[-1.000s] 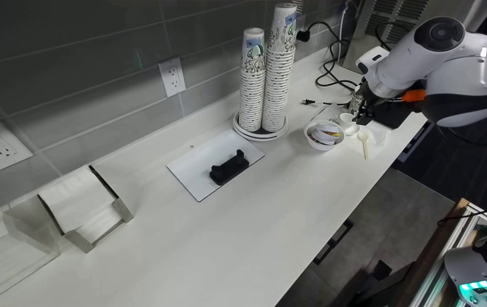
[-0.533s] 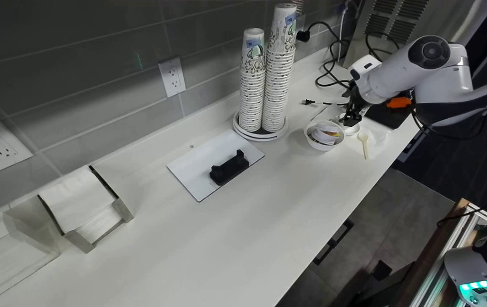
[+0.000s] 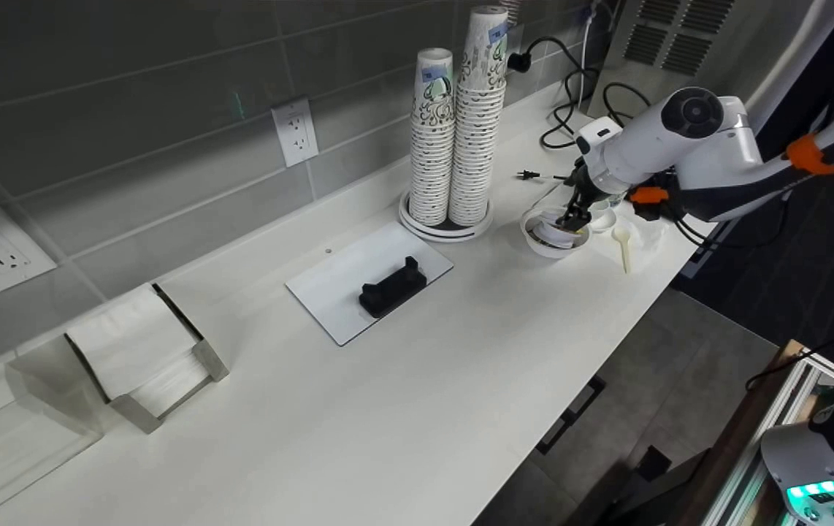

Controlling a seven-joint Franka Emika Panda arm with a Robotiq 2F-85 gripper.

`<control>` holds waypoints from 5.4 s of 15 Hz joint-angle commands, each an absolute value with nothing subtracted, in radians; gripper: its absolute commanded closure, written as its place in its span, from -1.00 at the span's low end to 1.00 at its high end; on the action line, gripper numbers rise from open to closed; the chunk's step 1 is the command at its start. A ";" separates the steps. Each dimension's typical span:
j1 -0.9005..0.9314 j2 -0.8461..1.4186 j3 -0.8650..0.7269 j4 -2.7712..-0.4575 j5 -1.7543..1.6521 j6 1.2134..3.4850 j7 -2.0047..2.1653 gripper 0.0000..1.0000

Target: Move the object from the bowl and place it on the counter

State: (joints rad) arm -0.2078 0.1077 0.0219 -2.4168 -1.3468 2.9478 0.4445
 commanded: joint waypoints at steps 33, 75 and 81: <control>-0.351 0.258 0.014 -2.392 -1.259 3.297 0.477 -1.00; -0.394 0.257 0.082 -2.461 -1.194 3.393 0.446 -1.00; -0.412 0.271 0.136 -2.468 -1.194 3.378 0.440 -0.08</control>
